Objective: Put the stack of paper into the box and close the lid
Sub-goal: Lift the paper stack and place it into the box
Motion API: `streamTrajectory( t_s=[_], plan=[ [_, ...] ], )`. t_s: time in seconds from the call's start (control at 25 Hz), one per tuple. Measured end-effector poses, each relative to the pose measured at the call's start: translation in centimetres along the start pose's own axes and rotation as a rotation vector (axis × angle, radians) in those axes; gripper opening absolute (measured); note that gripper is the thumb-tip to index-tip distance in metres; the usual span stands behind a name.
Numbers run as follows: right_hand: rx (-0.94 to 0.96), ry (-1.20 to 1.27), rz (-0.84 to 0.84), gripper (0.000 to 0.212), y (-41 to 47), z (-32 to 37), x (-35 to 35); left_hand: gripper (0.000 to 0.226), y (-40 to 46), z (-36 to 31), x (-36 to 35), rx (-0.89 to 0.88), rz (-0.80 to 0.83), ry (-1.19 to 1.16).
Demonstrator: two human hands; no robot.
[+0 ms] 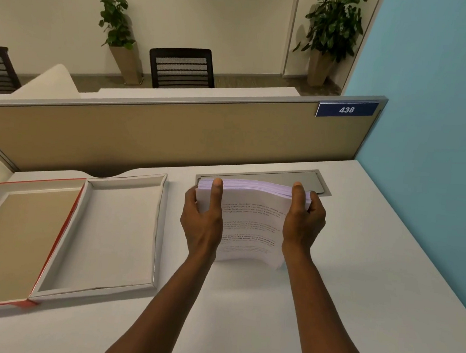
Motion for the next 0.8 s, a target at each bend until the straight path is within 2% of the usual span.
streamTrajectory(
  t_s=[0.08,0.16,0.24,0.32,0.44,0.52,0.64,0.8],
  plan=[
    [-0.003,-0.018,0.029,0.045,0.2,-0.1,-0.3,0.066,1.2,-0.8,-0.5,-0.056,0.045,-0.018],
    [0.012,-0.028,0.119,0.068,0.4,-0.2,-0.6,0.060,1.7,-0.9,-0.9,-0.116,0.126,-0.020],
    [0.088,-0.034,0.306,0.085,0.1,-0.9,-0.9,0.061,1.7,0.0,-0.9,-0.121,0.214,-0.050],
    [0.142,-0.082,0.493,0.091,-0.4,-2.8,-0.6,0.071,1.6,1.8,-0.5,-0.090,0.336,-0.102],
    [0.185,-0.262,0.590,0.078,-0.9,-6.2,0.4,0.079,0.9,4.5,0.4,-0.063,0.514,-0.033],
    [0.194,-0.352,0.562,0.062,-0.6,-7.8,0.6,0.068,0.3,5.6,0.7,-0.079,0.533,0.098],
    [0.200,-0.435,0.482,0.038,-0.3,-9.1,0.7,0.042,-0.2,6.0,0.7,-0.101,0.442,0.224],
    [0.210,-0.430,0.409,0.027,0.0,-9.6,0.8,0.028,0.2,6.1,1.7,-0.071,0.278,0.276]
  ],
)
Point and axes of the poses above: each hand's wrist, its own y-axis towards the middle knuckle, its own x-axis out of the back of the hand, z = x × y, the point moved 9 cm from there along y, towards the middle knuckle, and after that the axes turned 13 degrees about -x, right-handed, at the moved point
